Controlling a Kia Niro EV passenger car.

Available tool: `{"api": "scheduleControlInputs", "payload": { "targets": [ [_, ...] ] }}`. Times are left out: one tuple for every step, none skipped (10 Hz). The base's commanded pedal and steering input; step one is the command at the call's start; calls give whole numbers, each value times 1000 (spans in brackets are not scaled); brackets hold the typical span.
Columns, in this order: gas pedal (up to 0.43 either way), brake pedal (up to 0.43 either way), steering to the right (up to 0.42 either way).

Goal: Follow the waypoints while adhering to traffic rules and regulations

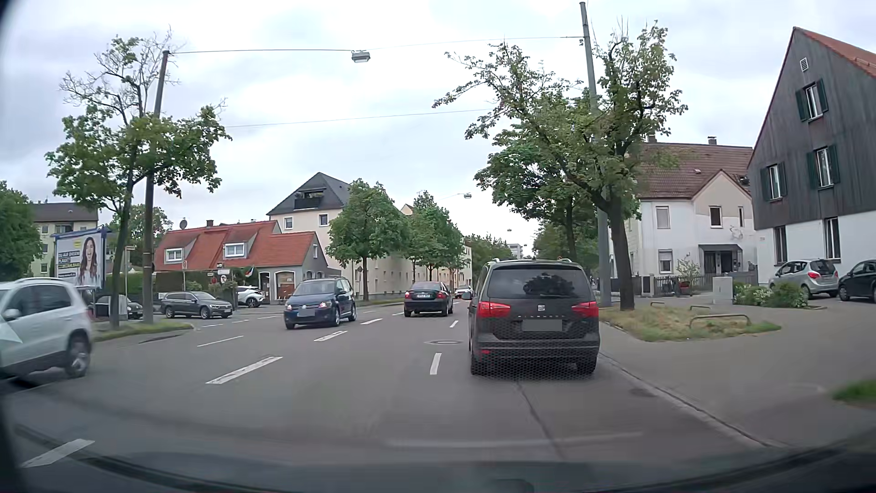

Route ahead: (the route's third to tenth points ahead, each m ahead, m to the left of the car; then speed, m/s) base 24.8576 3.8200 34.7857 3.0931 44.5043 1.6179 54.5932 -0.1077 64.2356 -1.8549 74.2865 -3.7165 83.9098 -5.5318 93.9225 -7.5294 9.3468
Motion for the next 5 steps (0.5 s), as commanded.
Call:
{"api": "scheduleControlInputs", "payload": {
  "targets": [
    [138, 0, 14],
    [150, 0, 15],
    [177, 0, 15],
    [220, 0, 15],
    [248, 0, 15]
  ]
}}
